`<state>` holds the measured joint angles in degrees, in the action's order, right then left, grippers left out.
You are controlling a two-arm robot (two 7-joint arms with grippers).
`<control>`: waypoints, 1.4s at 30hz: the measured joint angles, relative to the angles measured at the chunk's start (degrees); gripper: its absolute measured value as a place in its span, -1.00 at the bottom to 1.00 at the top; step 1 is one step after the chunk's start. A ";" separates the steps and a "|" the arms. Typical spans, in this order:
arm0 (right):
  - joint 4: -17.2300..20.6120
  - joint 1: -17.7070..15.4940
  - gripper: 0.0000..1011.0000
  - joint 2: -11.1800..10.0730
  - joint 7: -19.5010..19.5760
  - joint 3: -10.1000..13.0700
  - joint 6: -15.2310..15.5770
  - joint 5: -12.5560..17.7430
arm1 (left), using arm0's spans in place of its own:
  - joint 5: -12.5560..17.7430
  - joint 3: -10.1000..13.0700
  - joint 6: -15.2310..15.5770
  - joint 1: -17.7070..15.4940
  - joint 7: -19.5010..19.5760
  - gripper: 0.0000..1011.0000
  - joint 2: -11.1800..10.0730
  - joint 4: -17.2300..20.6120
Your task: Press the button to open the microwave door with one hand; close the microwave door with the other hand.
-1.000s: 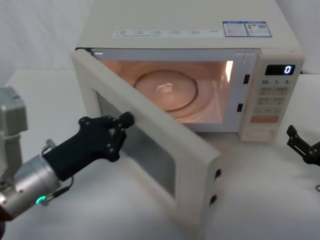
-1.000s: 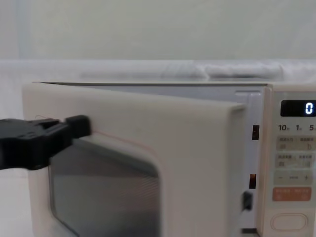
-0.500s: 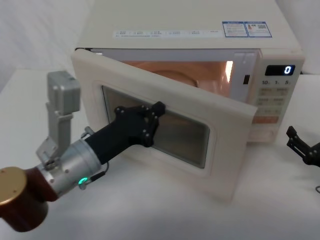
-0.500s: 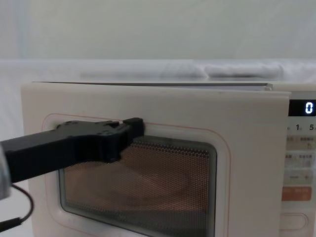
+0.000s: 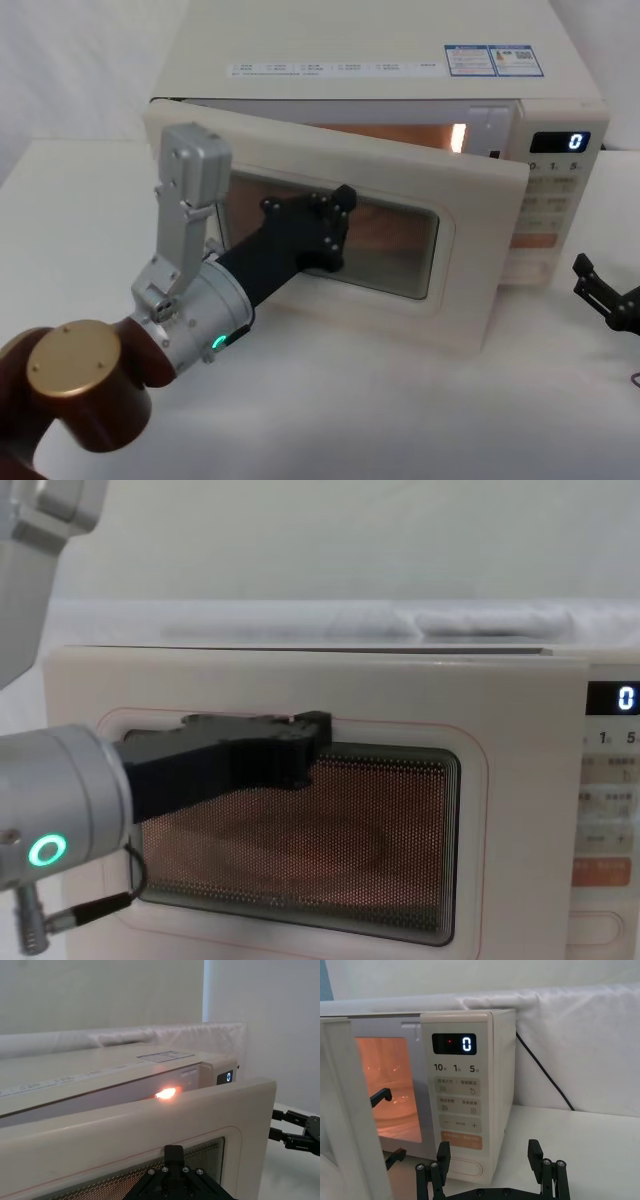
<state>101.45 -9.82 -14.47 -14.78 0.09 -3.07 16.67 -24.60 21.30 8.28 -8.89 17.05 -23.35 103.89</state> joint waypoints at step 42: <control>0.00 0.00 0.98 0.00 0.00 0.00 0.00 0.00 | 11.87 2.27 5.68 -5.26 -5.74 -1.00 12.14 -3.74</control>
<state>101.45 -9.82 -14.47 -14.78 0.09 -3.07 16.68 -12.73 23.57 13.96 -14.15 11.31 -11.21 100.14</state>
